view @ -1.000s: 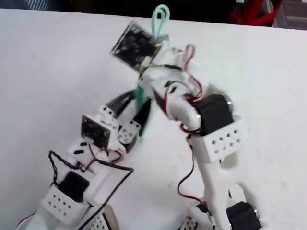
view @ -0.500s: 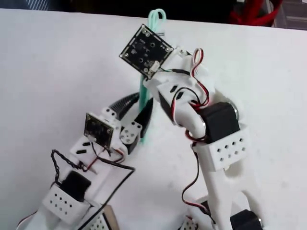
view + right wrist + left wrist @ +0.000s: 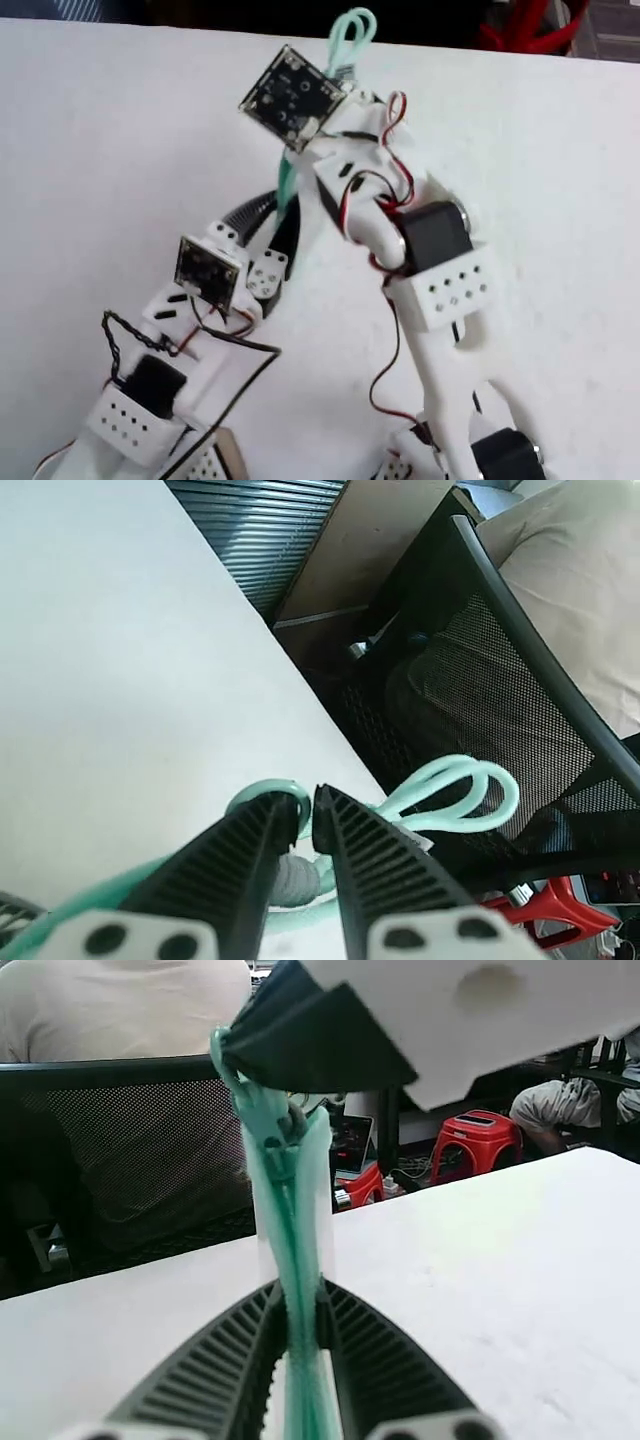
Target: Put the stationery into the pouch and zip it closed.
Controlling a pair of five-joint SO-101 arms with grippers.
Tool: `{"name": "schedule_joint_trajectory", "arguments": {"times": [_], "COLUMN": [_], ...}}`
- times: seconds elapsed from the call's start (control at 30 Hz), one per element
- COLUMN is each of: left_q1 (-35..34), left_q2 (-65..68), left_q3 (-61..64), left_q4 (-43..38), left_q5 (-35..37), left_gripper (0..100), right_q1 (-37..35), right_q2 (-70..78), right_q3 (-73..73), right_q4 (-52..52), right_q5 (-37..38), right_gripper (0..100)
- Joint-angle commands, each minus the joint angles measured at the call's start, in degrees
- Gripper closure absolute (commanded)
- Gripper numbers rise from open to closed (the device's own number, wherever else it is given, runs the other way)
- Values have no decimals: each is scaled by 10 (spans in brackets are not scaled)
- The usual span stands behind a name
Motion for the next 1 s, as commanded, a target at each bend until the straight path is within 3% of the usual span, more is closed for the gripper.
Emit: {"name": "schedule_joint_trajectory", "arguments": {"times": [0.0, 0.33, 0.8, 0.97], "left_q1": [5, 5, 3, 1], "left_q2": [-6, -6, -6, -6], "left_q3": [-1, -1, 0, 0], "left_q4": [10, 10, 11, 11], "left_q5": [-7, -7, -7, -8], "left_gripper": [977, 977, 977, 977], "right_q1": [48, 120, 162, 162], "right_q2": [11, 65, 133, 53], "right_q3": [-11, -11, -12, -12], "right_q4": [-52, -129, -217, -218], "right_q5": [-5, -3, -5, -86], "right_gripper": [981, 981, 981, 981]}}
